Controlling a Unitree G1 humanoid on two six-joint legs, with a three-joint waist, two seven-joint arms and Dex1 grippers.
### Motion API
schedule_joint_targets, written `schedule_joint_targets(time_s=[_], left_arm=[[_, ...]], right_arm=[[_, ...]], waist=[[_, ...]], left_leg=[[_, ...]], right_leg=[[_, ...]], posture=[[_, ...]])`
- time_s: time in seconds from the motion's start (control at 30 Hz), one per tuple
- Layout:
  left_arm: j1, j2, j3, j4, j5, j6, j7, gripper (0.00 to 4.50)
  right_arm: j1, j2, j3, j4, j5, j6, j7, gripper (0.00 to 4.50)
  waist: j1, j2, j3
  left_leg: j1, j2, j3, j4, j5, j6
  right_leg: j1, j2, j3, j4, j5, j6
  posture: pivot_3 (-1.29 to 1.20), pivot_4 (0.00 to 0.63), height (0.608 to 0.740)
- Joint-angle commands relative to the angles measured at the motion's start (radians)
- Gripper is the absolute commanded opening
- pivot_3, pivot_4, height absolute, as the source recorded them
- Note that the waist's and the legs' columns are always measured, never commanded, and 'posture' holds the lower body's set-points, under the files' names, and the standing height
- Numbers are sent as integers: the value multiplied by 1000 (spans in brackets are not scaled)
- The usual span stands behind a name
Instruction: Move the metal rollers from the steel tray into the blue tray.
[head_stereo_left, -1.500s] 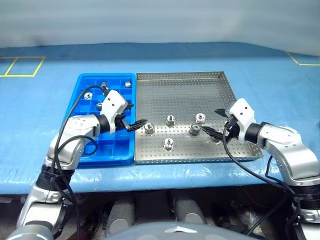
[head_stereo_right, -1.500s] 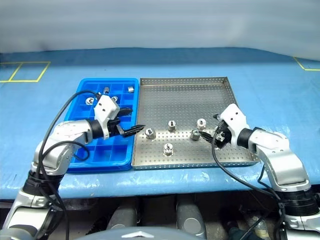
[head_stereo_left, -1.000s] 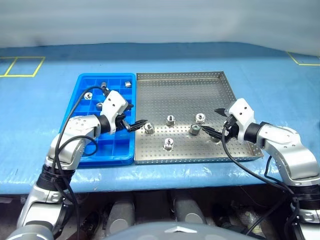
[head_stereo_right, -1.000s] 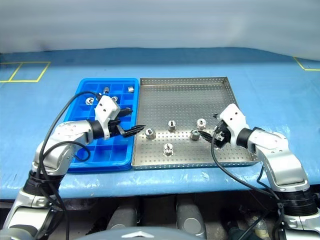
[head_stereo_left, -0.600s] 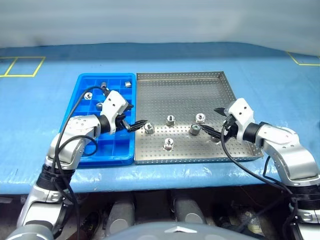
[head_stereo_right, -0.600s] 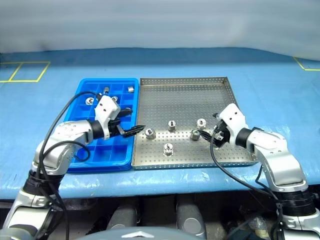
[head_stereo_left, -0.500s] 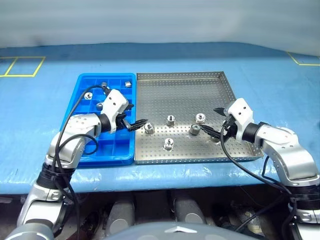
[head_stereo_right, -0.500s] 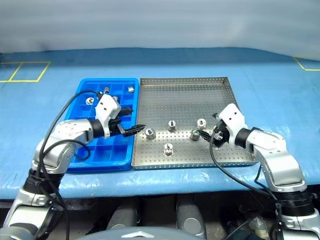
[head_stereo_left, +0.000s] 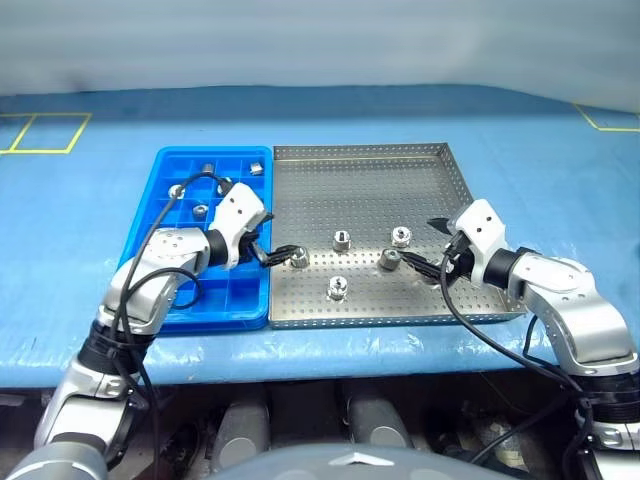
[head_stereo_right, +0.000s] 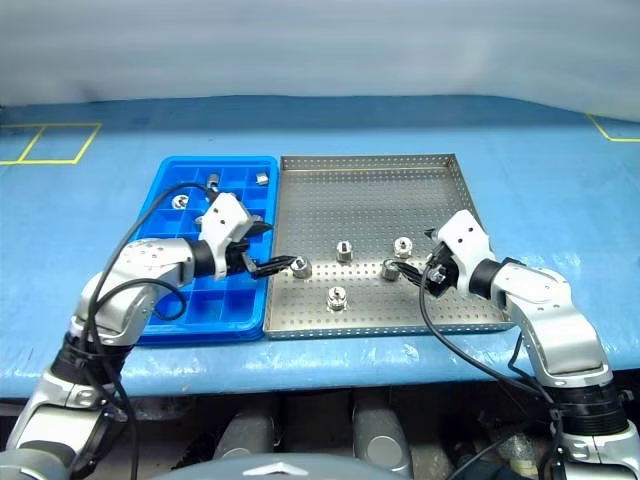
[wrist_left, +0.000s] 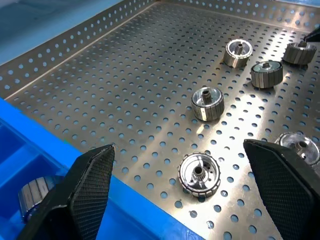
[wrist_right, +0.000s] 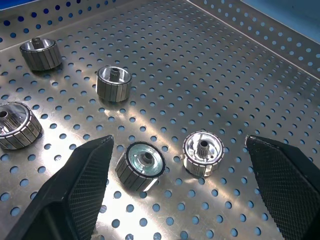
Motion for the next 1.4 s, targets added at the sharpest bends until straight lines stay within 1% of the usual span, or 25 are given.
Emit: schedule_joint_targets(time_s=[0.03,0.17,0.3,0.5,0.63,0.8,0.9,0.97,1.07,1.17,1.27,1.33,1.37,1.4], left_arm=[[-84,9,-96,40,61,15,-39,4482],[-153,29,-187,116,136,7,-76,4482],[-195,62,-249,161,191,-9,-132,4482],[-231,85,-303,207,250,-36,-202,4482],[-258,74,-340,258,296,-64,-238,4482],[-278,61,-358,313,336,-95,-274,4482],[-280,58,-352,327,350,-102,-287,3924],[-282,52,-348,339,354,-103,-291,3353],[-276,48,-343,340,352,-104,-301,2330],[-264,50,-335,326,347,-111,-320,2330],[-258,46,-320,324,343,-113,-330,1842],[-256,45,-316,321,344,-121,-338,1150],[-256,45,-315,321,347,-122,-338,945],[-255,44,-312,320,347,-121,-339,945]], right_arm=[[-8,18,3,-26,-6,-25,-15,4465],[7,36,4,-37,-14,-33,-27,4465],[41,48,-4,-57,-20,-45,-49,4465],[76,74,-4,-69,-30,-69,-85,4465],[81,92,2,-74,-37,-79,-98,4465],[89,104,2,-79,-46,-90,-114,4465],[96,107,-11,-86,-47,-93,-123,4500],[98,108,-16,-88,-47,-96,-125,4500],[94,109,-10,-86,-49,-97,-126,4500],[89,109,0,-83,-50,-101,-123,4500],[80,111,2,-77,-51,-103,-125,4500],[78,112,5,-75,-51,-105,-126,4500],[77,113,7,-74,-52,-106,-126,4500],[77,114,8,-74,-53,-107,-126,4500]], waist=[[-1,0,0],[-7,0,0],[-16,0,0],[-36,0,0],[-50,0,0],[-54,1,-1],[-58,1,-1],[-62,1,-1],[-66,2,-1],[-68,2,-1],[-69,1,-1],[-70,1,-1],[-70,1,-1],[-70,1,-1]], left_leg=[[0,0,0,0,0,0],[0,0,0,0,0,0],[0,0,0,-1,0,0],[2,0,2,-1,0,0],[2,0,3,-1,0,0],[2,0,3,-1,0,0],[3,0,4,-1,0,0],[3,0,5,-1,0,0],[3,0,5,-1,0,1],[3,0,5,-1,0,1],[3,0,6,-1,0,1],[3,0,6,-1,-1,1],[3,0,6,-1,-1,1],[3,0,6,-1,-1,1]], right_leg=[[0,0,0,0,0,0],[0,0,0,0,0,0],[-1,0,0,0,0,0],[0,0,2,1,0,0],[0,0,3,2,0,0],[0,1,4,2,0,0],[0,1,5,2,0,0],[0,1,6,2,0,0],[0,1,6,2,0,0],[0,1,7,2,0,0],[0,1,7,2,0,0],[-1,1,7,2,0,0],[-1,1,7,1,0,0],[-1,1,8,1,0,1]], posture=[[-75,150,740],[-95,150,740],[-115,150,740],[-129,150,740],[-138,150,740],[-157,150,740],[-161,150,740],[-160,150,740],[-158,150,740],[-157,150,740],[-158,150,740],[-158,150,740],[-159,150,740],[-160,150,740]])
